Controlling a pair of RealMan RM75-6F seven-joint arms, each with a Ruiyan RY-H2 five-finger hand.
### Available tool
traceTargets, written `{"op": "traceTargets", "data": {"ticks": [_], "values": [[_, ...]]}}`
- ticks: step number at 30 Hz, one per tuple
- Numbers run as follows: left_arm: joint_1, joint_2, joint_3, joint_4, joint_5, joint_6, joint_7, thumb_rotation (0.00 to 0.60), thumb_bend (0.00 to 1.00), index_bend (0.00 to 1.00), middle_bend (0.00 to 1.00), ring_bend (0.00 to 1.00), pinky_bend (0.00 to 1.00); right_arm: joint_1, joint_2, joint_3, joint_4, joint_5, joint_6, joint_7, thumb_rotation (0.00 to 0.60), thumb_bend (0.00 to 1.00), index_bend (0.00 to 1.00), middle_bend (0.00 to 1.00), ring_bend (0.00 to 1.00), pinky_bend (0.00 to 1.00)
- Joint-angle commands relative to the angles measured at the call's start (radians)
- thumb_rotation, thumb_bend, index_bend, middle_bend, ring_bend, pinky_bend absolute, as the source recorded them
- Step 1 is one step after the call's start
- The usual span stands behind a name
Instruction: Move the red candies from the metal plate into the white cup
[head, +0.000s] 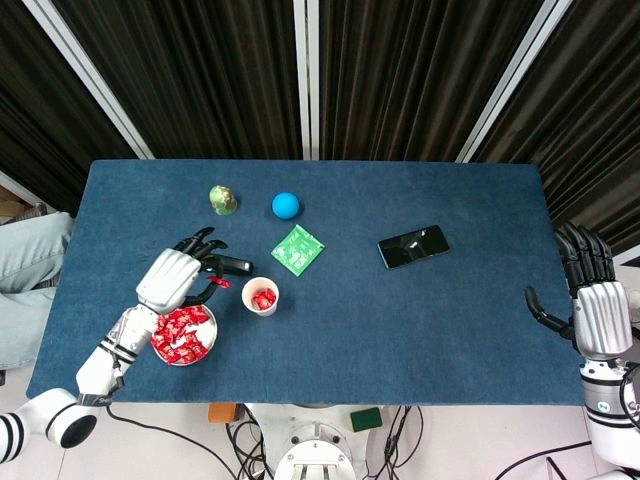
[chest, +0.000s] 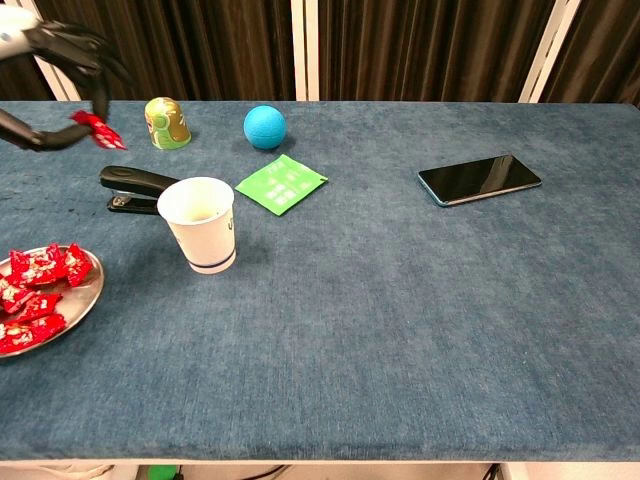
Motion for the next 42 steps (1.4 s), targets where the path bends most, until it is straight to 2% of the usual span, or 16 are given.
{"op": "traceTargets", "data": {"ticks": [1, 13, 26, 28, 33, 36, 42], "values": [[-0.017, -0.028, -0.002, 0.01, -0.021, -0.022, 0.019, 0.6, 0.41, 0.62, 0.24, 0.05, 0.26, 0.0, 0.0, 0.0, 0.003, 0.002, -0.002, 0.004, 0.6, 0.37, 0.0, 0.0, 0.0, 0.0], [-0.07, -0.118, -0.012, 0.041, -0.048, -0.062, 0.045, 0.6, 0.41, 0.63, 0.25, 0.06, 0.26, 0.005, -0.01, -0.002, 0.019, 0.006, -0.012, 0.013, 0.6, 0.37, 0.0, 0.0, 0.0, 0.0], [-0.094, -0.163, 0.006, 0.078, -0.064, -0.09, 0.048, 0.6, 0.41, 0.62, 0.25, 0.06, 0.26, 0.003, -0.011, -0.003, 0.032, 0.013, -0.014, 0.028, 0.6, 0.37, 0.0, 0.0, 0.0, 0.0], [-0.095, -0.163, 0.012, 0.082, -0.062, -0.095, 0.045, 0.6, 0.41, 0.59, 0.25, 0.06, 0.25, 0.004, -0.011, -0.002, 0.035, 0.015, -0.015, 0.03, 0.6, 0.37, 0.0, 0.0, 0.0, 0.0], [-0.098, -0.165, 0.02, 0.088, -0.057, -0.095, 0.038, 0.6, 0.39, 0.42, 0.25, 0.06, 0.25, 0.004, -0.013, -0.004, 0.037, 0.014, -0.016, 0.032, 0.6, 0.37, 0.0, 0.0, 0.0, 0.0], [-0.099, -0.162, 0.022, 0.089, -0.054, -0.092, 0.036, 0.6, 0.38, 0.36, 0.24, 0.06, 0.25, 0.004, -0.013, -0.003, 0.037, 0.014, -0.014, 0.031, 0.6, 0.37, 0.0, 0.0, 0.0, 0.0], [-0.085, -0.133, 0.03, 0.061, -0.042, -0.063, 0.031, 0.6, 0.38, 0.34, 0.23, 0.06, 0.25, 0.003, -0.01, -0.002, 0.032, 0.012, -0.011, 0.029, 0.6, 0.37, 0.0, 0.0, 0.0, 0.0]]}}
